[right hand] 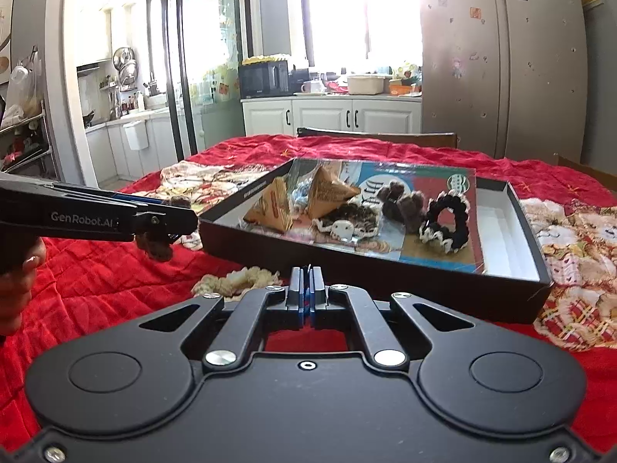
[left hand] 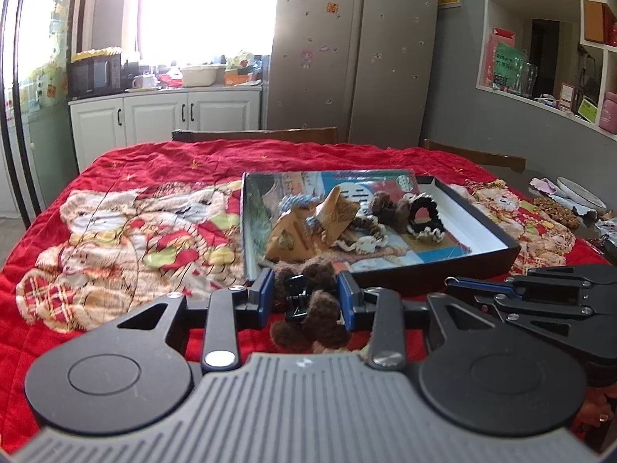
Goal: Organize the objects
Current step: 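Carry the brown fuzzy piece and blue binder clip over the black box with both tools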
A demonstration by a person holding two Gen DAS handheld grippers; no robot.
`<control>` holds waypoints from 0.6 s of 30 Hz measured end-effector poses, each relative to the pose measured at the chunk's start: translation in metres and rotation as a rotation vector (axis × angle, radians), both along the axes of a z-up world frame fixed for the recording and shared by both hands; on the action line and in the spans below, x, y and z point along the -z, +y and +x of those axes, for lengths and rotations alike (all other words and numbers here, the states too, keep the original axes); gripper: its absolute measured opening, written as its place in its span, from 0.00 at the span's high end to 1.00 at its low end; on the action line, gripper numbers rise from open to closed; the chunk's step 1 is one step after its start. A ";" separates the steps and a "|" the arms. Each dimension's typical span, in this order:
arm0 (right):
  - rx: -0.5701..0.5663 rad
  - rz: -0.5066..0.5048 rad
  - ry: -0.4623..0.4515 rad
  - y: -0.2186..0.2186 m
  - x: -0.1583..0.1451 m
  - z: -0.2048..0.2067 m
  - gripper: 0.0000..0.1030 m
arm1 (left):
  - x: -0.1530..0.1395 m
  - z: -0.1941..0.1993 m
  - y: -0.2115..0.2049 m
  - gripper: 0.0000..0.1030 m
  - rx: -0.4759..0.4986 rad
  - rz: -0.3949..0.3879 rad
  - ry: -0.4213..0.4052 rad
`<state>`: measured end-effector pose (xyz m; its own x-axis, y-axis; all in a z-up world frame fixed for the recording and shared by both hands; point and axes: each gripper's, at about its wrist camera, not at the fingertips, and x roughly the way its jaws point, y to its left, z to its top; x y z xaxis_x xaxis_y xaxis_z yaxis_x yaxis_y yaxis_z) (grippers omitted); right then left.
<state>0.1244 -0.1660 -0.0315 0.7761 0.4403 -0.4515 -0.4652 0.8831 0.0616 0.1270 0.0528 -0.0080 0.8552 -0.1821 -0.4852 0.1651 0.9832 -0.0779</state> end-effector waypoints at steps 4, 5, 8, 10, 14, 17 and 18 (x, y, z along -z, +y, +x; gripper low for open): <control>0.008 -0.002 -0.025 -0.004 -0.010 0.001 0.97 | -0.009 0.007 -0.008 0.63 0.018 0.016 -0.019; 0.010 -0.004 -0.032 -0.005 -0.013 0.002 0.97 | -0.011 0.009 -0.010 0.63 0.023 0.021 -0.023; 0.018 -0.013 -0.052 -0.009 -0.021 0.006 0.97 | -0.015 0.019 -0.018 0.63 0.040 0.029 -0.027; 0.027 -0.018 -0.066 -0.011 -0.026 0.011 0.97 | -0.016 0.027 -0.022 0.63 0.048 0.033 -0.024; 0.037 -0.005 -0.065 -0.017 -0.035 0.027 0.97 | -0.013 0.046 -0.034 0.63 0.059 0.044 -0.007; 0.039 -0.003 -0.065 -0.020 -0.037 0.041 0.97 | -0.007 0.063 -0.042 0.63 0.049 0.062 0.008; 0.043 -0.003 -0.067 -0.020 -0.037 0.046 0.97 | -0.005 0.069 -0.043 0.63 0.045 0.065 0.015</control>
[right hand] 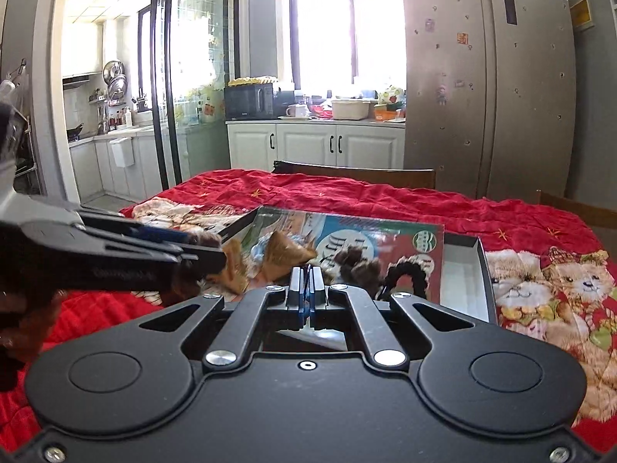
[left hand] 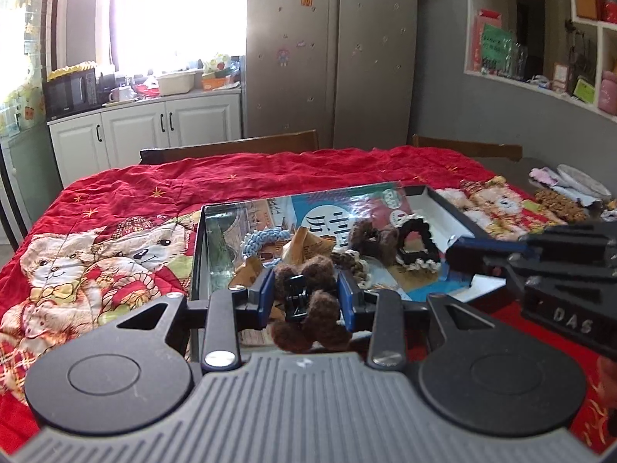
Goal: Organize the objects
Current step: 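Carry the brown fuzzy piece and blue binder clip over the black box with both tools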
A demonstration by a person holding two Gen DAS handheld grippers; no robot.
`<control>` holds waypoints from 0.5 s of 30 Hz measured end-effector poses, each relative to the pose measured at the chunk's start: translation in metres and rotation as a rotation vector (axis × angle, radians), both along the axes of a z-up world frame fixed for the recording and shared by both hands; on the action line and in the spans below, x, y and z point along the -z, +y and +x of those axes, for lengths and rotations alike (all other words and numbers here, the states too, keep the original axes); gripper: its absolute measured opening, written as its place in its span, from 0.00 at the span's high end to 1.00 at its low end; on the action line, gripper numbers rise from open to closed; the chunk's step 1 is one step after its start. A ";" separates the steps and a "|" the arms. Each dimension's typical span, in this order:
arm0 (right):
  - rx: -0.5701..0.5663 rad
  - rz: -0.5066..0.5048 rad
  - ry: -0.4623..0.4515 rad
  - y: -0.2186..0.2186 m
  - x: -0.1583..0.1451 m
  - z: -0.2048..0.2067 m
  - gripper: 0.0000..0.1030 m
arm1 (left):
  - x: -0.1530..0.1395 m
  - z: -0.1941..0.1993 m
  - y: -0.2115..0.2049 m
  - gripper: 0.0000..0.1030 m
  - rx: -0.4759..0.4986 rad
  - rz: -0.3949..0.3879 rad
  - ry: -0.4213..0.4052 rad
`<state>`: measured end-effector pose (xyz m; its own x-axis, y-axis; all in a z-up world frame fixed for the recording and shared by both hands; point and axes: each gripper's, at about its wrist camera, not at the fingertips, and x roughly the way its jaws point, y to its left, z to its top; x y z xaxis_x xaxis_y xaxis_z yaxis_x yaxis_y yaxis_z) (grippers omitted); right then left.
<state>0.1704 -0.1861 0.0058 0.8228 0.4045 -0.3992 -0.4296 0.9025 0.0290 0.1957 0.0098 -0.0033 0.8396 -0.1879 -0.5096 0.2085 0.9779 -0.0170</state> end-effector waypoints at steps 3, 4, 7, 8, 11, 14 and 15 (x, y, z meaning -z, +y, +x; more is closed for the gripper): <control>0.012 -0.004 0.005 -0.001 0.002 0.016 0.97 | 0.006 0.011 -0.005 0.63 -0.006 0.004 0.010; 0.017 -0.009 0.005 0.000 0.004 0.020 0.97 | 0.008 0.014 -0.007 0.63 -0.008 0.008 0.010; 0.026 -0.010 0.011 0.001 0.011 0.032 0.97 | 0.012 0.023 -0.013 0.63 -0.012 0.019 0.006; 0.027 -0.007 0.015 0.001 0.014 0.036 0.97 | 0.013 0.025 -0.014 0.63 -0.012 0.019 0.006; 0.027 -0.005 0.023 0.003 0.021 0.045 0.97 | 0.018 0.032 -0.018 0.63 -0.014 0.028 0.006; 0.027 -0.013 0.027 0.006 0.028 0.052 0.97 | 0.022 0.036 -0.020 0.62 -0.014 0.040 0.006; 0.027 -0.014 0.029 0.007 0.030 0.053 0.97 | 0.023 0.037 -0.020 0.62 -0.014 0.042 0.005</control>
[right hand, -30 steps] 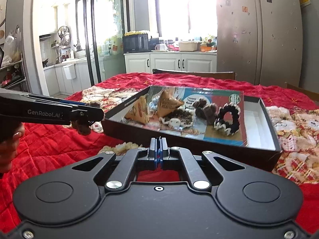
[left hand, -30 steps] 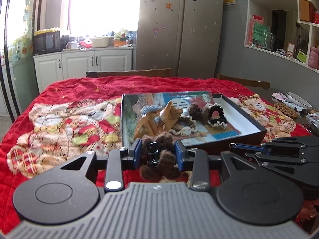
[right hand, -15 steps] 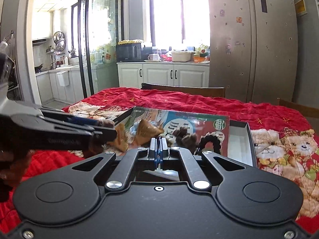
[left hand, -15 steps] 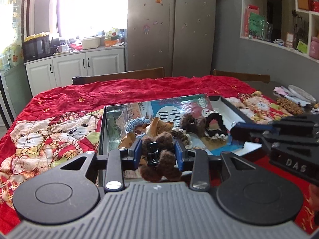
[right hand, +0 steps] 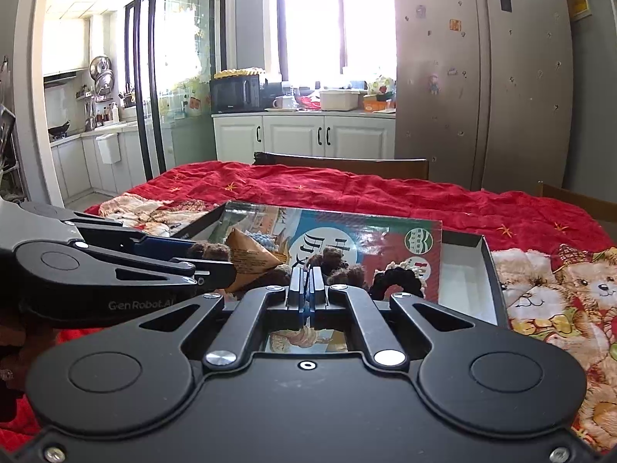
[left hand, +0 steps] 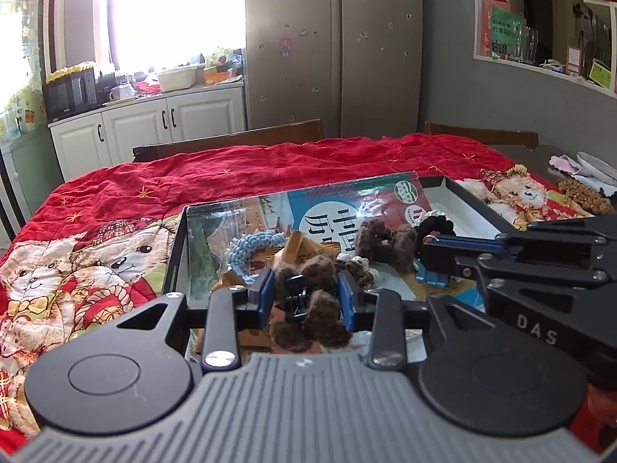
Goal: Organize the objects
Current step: 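Carry the brown fuzzy piece and blue binder clip over the black box with both tools, then lower the brown fuzzy piece and blue binder clip into the box onto the book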
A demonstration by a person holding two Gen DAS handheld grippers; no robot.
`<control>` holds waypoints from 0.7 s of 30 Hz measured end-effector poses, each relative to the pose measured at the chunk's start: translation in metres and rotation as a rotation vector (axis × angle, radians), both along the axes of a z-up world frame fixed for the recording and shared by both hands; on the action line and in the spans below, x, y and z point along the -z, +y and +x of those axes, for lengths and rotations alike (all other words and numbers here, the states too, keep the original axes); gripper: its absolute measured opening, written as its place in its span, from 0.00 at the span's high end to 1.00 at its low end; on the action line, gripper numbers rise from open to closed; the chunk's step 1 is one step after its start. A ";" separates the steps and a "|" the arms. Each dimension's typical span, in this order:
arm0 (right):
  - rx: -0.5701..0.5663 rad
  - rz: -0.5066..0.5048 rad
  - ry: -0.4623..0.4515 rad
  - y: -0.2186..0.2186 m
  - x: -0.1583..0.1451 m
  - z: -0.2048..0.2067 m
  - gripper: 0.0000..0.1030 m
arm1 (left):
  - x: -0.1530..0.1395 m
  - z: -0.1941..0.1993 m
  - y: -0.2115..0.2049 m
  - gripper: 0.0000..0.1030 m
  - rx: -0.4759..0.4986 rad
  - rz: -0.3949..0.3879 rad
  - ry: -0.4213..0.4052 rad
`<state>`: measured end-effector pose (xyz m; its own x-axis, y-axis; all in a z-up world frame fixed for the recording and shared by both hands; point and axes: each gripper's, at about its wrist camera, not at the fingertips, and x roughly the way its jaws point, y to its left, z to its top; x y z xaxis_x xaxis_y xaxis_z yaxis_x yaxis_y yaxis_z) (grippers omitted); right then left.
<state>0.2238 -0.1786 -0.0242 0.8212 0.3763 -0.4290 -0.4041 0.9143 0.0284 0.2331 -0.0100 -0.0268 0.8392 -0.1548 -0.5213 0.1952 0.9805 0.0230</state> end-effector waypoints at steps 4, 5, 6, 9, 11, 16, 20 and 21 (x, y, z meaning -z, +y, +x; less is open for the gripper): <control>0.002 0.009 0.014 0.000 0.008 0.008 0.97 | 0.004 0.004 -0.001 0.62 0.000 0.007 0.002; 0.002 0.010 0.018 0.000 0.010 0.010 0.97 | 0.006 0.005 -0.001 0.62 0.001 0.006 0.005; 0.000 0.011 0.021 0.000 0.012 0.012 0.97 | 0.007 0.006 -0.001 0.62 0.000 0.006 0.008; -0.001 0.009 0.027 0.000 0.016 0.015 0.97 | 0.012 0.009 -0.002 0.62 -0.001 0.011 0.018; -0.003 0.013 0.032 0.000 0.018 0.018 0.97 | 0.015 0.011 -0.002 0.62 -0.003 0.015 0.024; -0.004 0.025 0.048 -0.001 0.023 0.024 0.97 | 0.018 0.012 -0.002 0.62 -0.001 0.019 0.029; -0.001 0.024 0.054 -0.001 0.025 0.026 0.97 | 0.018 0.012 -0.003 0.62 -0.001 0.021 0.030; 0.000 0.024 0.056 -0.001 0.026 0.026 0.97 | 0.019 0.012 -0.003 0.62 0.000 0.022 0.030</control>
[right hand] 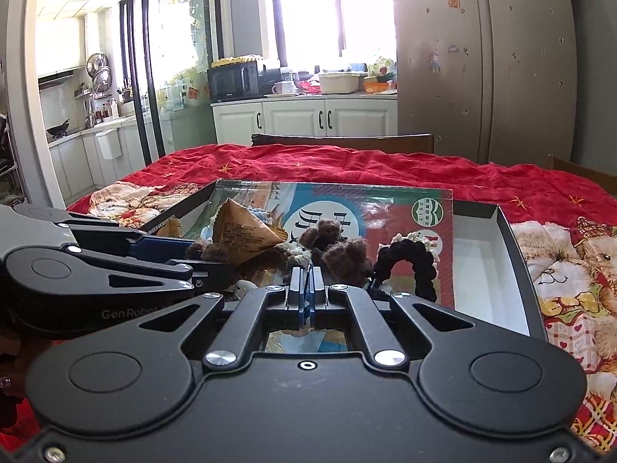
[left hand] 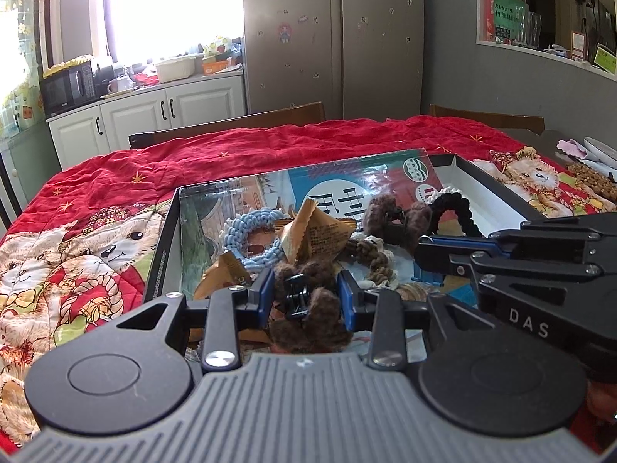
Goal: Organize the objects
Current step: 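Lower the brown fuzzy piece and blue binder clip into the box onto the book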
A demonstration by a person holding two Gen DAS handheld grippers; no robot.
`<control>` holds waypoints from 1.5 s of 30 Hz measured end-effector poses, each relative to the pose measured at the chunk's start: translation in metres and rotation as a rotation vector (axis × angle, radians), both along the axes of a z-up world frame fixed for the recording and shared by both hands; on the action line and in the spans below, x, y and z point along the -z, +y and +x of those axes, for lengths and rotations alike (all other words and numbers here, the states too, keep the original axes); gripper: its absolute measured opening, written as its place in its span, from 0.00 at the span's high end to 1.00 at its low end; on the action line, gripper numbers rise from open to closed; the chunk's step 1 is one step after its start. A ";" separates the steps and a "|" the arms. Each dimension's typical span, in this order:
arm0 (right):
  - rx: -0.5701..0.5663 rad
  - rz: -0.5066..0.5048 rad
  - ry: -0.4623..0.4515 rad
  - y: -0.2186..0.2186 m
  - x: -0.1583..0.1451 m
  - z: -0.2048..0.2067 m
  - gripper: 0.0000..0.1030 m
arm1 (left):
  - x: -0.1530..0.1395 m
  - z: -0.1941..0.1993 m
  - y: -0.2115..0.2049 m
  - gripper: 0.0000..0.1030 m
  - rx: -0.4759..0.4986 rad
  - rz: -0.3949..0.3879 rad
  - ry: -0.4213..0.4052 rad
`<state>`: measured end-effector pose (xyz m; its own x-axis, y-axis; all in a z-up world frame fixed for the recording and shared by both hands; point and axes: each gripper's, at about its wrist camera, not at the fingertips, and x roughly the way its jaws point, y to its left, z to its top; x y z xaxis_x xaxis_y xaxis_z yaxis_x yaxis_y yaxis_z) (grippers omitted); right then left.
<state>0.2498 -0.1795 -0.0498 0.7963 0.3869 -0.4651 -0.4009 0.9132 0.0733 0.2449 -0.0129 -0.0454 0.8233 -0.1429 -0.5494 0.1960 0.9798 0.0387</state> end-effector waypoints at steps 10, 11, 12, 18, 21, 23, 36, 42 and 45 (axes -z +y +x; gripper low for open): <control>0.006 0.006 0.020 -0.001 0.004 0.005 0.97 | 0.001 0.001 -0.001 0.61 0.000 0.005 0.000; 0.008 0.008 0.021 -0.002 0.004 0.006 0.97 | 0.001 0.001 -0.001 0.61 -0.001 0.005 0.000; 0.009 0.010 0.022 -0.002 0.004 0.005 0.97 | 0.001 0.001 -0.001 0.61 -0.001 0.005 0.000; 0.011 0.017 0.031 -0.002 0.005 0.005 0.97 | 0.001 0.001 -0.001 0.60 -0.003 0.005 0.001; 0.012 0.018 0.040 -0.002 0.006 0.006 0.97 | 0.001 0.001 -0.001 0.57 -0.003 0.005 -0.001; 0.014 0.020 0.042 -0.003 0.007 0.007 0.96 | 0.001 0.001 -0.001 0.56 -0.004 0.004 -0.001; 0.013 0.024 0.058 -0.004 0.009 0.006 0.92 | -0.001 -0.001 -0.002 0.53 0.000 0.003 -0.004; 0.006 0.017 0.058 -0.002 0.010 0.004 0.87 | -0.002 -0.003 -0.002 0.44 0.000 0.003 -0.010; 0.002 0.012 0.051 -0.001 0.009 0.003 0.84 | -0.003 -0.004 -0.002 0.40 0.003 -0.001 -0.013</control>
